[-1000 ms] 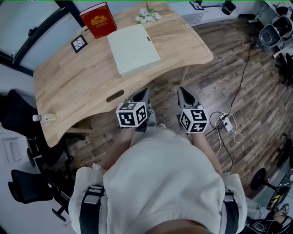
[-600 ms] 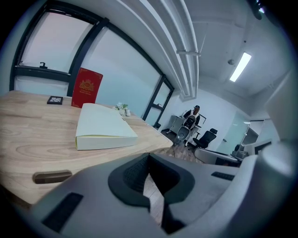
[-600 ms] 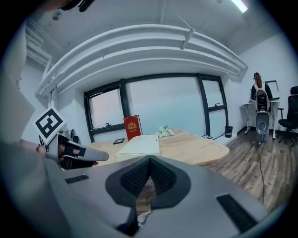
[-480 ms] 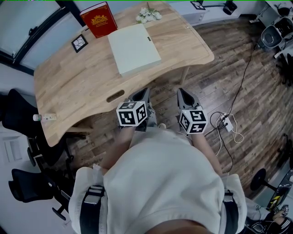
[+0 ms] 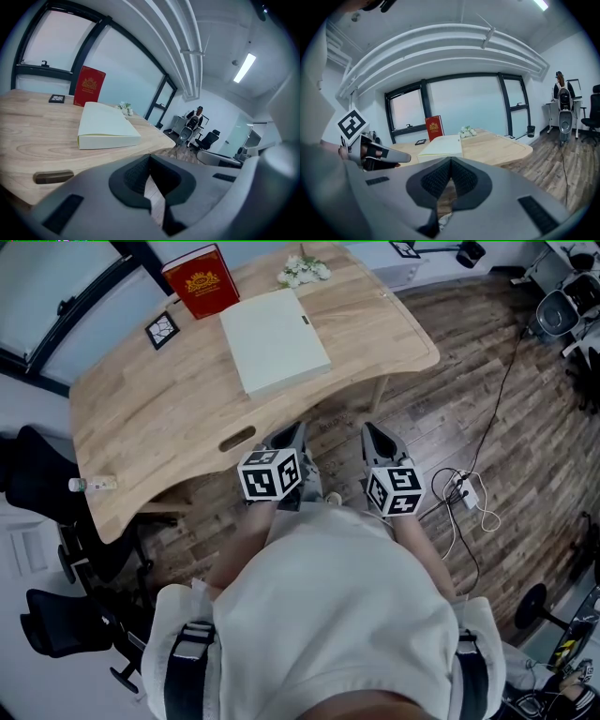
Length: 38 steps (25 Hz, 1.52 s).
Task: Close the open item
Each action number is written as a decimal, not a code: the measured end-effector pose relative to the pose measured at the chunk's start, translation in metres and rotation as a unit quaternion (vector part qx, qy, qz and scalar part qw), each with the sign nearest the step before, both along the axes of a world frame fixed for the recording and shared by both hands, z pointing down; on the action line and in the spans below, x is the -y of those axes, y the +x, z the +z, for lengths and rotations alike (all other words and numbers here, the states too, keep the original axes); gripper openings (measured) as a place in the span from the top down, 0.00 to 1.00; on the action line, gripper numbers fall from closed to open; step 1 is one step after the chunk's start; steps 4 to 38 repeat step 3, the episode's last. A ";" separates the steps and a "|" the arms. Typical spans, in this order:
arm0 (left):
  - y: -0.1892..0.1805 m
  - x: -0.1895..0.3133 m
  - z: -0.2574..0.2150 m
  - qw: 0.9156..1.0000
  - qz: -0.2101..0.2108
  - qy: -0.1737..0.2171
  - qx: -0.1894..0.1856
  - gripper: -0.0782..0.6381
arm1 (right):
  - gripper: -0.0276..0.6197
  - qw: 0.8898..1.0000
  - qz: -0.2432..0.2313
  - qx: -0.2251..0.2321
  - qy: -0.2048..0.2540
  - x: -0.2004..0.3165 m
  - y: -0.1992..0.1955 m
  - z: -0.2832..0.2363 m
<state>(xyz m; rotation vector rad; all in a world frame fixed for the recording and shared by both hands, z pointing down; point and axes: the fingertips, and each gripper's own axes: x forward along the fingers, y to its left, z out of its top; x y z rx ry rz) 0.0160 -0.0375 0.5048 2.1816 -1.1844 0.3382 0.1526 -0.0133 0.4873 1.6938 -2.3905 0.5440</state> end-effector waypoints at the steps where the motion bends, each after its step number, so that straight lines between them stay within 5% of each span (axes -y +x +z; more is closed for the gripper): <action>1: 0.000 0.000 0.000 1.000 0.000 -0.001 -0.001 0.86 | 0.93 1.000 -0.001 0.000 0.000 0.000 0.000 0.000; 38: 0.001 0.001 0.000 1.000 0.001 -0.001 -0.002 0.86 | 0.93 1.000 -0.002 0.000 -0.001 0.001 -0.001 0.001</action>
